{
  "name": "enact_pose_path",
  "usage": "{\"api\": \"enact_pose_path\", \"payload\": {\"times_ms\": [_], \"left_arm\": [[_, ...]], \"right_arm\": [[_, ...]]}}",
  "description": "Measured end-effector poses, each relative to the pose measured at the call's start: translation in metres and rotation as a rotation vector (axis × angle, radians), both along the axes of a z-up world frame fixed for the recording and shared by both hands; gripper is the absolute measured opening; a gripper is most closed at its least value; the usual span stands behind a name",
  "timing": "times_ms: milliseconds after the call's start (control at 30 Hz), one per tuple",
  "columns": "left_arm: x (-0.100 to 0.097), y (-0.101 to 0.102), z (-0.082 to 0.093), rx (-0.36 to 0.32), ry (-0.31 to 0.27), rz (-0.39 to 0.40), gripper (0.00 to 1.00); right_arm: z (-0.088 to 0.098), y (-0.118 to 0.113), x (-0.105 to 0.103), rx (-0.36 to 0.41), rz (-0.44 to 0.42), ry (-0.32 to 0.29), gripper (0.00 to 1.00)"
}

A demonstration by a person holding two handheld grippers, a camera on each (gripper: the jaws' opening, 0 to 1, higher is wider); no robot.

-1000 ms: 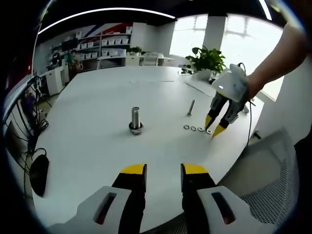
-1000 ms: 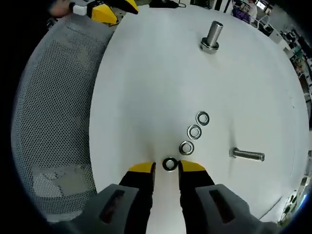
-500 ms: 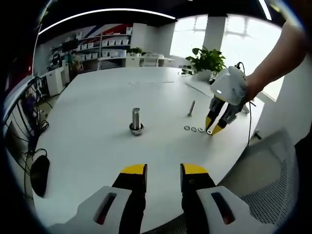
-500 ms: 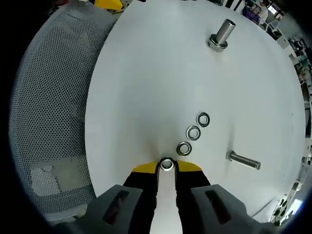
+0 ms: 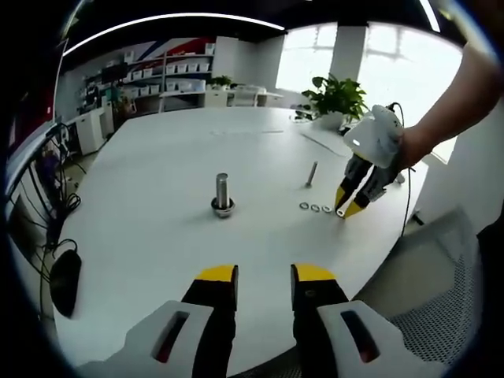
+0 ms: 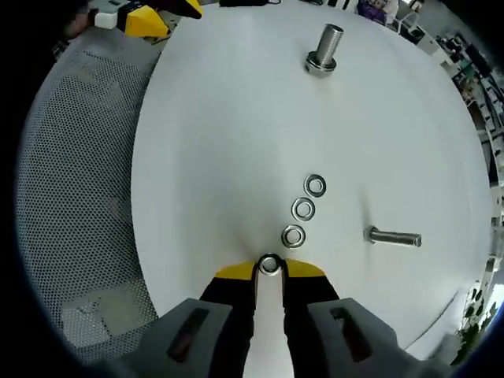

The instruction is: Place the washer onto the threaded stud by aligning its center hole with the stud, sliding it down to the base, and recovering from edge contact or off-axis alignment until the washer reaches the visible bottom stop.

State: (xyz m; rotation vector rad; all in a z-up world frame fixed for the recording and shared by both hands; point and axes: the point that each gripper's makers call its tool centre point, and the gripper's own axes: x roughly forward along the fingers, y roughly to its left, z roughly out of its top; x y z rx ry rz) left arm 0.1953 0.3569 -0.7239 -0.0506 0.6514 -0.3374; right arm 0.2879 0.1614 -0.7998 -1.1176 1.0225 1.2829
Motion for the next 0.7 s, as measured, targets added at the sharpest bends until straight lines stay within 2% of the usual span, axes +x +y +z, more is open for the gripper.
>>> {"api": "enact_pose_path", "payload": {"times_ms": [67, 167, 333, 700], "left_arm": [[0.000, 0.000, 0.000, -0.001, 0.001, 0.001, 0.25], [0.000, 0.000, 0.000, -0.001, 0.002, 0.002, 0.25], [0.000, 0.001, 0.000, 0.000, 0.000, 0.005, 0.25], [0.000, 0.001, 0.000, -0.002, -0.001, 0.001, 0.25]], "right_arm": [[0.001, -0.002, 0.000, 0.016, -0.062, 0.017, 0.14], [0.001, -0.009, 0.003, 0.005, -0.085, 0.010, 0.14], [0.016, -0.010, 0.017, 0.068, -0.174, -0.007, 0.14], [0.042, 0.001, 0.042, 0.111, -0.192, -0.054, 0.14]]}}
